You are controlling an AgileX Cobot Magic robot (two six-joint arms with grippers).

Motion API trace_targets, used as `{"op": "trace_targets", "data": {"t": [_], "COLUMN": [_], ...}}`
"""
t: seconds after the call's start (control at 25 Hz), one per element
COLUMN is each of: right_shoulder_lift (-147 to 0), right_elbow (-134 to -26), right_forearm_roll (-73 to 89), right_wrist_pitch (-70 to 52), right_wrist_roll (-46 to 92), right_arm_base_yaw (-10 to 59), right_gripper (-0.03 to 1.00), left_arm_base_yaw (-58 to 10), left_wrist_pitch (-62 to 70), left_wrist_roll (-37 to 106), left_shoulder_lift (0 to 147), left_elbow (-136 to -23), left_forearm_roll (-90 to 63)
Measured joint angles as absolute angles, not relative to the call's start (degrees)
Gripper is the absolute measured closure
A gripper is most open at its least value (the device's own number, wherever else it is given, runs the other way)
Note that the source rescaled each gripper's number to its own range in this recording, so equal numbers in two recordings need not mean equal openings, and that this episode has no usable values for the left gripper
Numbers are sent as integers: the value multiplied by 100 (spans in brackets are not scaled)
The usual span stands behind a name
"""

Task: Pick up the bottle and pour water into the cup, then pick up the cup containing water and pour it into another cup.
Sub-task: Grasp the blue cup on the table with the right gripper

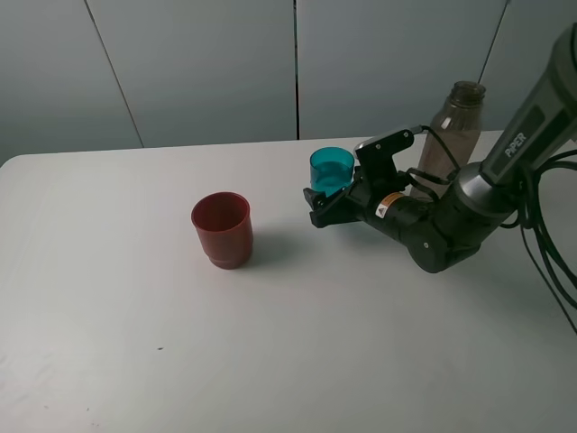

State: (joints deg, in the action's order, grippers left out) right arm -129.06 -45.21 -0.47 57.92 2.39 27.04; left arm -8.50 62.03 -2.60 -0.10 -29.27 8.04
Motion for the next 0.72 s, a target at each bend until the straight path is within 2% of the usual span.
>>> {"op": "trace_targets", "data": {"t": [0.72], "right_shoulder_lift": [-12962], "right_elbow": [-4893], "right_forearm_roll": [407], "right_wrist_pitch": [5404], "right_wrist_roll": [509], "right_arm_base_yaw": [2863], "right_gripper": [-3], "left_arm_base_yaw": [-850], "left_wrist_pitch": [6203], "left_wrist_roll": [-271], "left_shoulder_lift": [-10], "left_elbow": [-2927], "left_forearm_roll": [804]}}
